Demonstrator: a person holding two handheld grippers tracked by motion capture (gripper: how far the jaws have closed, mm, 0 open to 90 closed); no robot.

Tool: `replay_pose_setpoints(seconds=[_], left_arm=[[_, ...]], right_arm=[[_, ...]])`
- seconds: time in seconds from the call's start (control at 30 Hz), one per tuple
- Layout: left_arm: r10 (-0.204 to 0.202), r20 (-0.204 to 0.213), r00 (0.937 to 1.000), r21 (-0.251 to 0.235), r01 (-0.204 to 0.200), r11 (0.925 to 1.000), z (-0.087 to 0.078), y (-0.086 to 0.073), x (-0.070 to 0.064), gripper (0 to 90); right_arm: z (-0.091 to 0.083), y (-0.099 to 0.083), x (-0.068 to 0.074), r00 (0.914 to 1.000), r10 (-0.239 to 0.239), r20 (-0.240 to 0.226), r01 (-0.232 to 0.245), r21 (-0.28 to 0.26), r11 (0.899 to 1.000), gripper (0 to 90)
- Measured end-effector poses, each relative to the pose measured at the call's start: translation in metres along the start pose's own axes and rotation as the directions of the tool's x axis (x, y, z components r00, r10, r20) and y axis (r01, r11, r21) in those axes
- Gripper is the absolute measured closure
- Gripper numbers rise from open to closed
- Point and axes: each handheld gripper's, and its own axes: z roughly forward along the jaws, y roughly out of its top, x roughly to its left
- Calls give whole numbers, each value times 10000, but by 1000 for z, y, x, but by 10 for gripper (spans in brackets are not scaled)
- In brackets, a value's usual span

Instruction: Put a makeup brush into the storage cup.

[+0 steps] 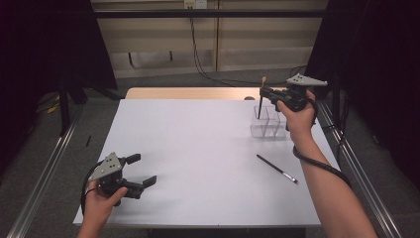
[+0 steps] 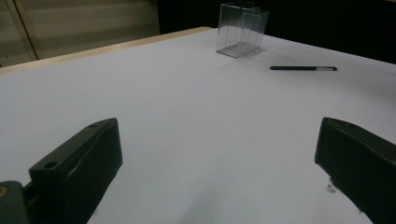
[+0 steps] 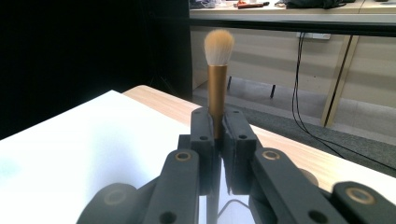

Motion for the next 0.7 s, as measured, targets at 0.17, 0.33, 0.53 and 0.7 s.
replay_pose_setpoints(seconds=[0.17, 0.33, 0.53, 0.7], left_arm=[[-3, -1, 10000, 4, 3, 10000, -1, 0, 1, 8], [15, 24, 10000, 9, -15, 10000, -1, 0, 1, 8], [3, 21, 10000, 0, -3, 10000, 1, 0, 0, 8], [27, 59, 10000, 2, -27, 10000, 2, 0, 1, 8]], right_arm=[[2, -4, -1, 10000, 72, -15, -72, 19, 10000, 842], [3, -8, 0, 10000, 56, -13, -56, 79, 10000, 842], [2, -11, 0, 10000, 87, 28, -88, 57, 9999, 841], [2, -14, 0, 9999, 89, 60, -90, 159, 9998, 841]])
